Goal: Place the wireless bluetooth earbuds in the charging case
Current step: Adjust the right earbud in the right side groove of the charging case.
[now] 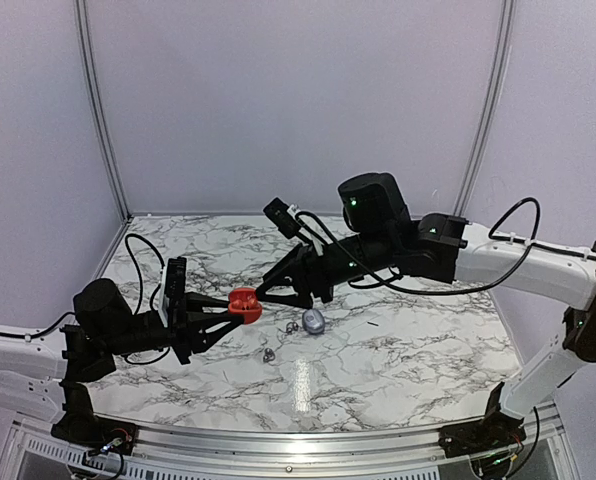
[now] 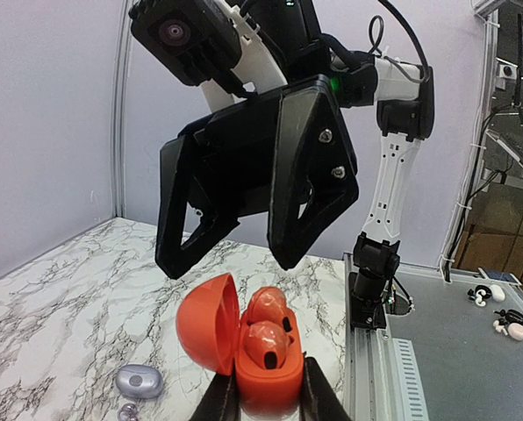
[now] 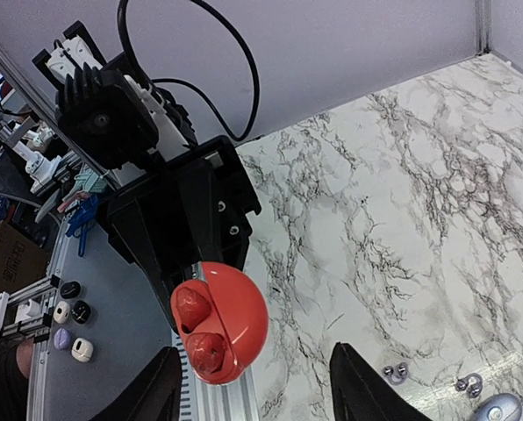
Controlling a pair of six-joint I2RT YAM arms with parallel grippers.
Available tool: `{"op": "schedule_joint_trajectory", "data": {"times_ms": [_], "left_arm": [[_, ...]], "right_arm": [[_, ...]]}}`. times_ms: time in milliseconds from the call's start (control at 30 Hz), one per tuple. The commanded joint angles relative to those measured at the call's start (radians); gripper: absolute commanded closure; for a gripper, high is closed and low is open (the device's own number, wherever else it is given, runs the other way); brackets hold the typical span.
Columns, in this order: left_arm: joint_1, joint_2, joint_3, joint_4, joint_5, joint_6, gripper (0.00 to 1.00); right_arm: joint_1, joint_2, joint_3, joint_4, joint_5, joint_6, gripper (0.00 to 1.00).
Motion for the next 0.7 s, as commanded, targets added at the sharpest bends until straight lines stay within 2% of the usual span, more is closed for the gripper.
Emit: {"op": "schedule_joint_trajectory", "data": {"times_ms": [0,367,667], "left_arm": [[0.006,-0.001,0.019,0.043,0.017,0.003,1.00],[0.006,0.004,0.019,0.043,0.012,0.000,1.00],[0.006,0.008,0.022,0.041,0.008,-0.008,1.00]], "right_arm": [[-0.003,0.021,0.037,-0.009,0.003,0.009,0.42],[0.009,0.041,0.044,-0.027,-0.014,-0.005,0.43],[0.038,0.062,0.075,-0.122,0.043,-0.067,0.43]]}}
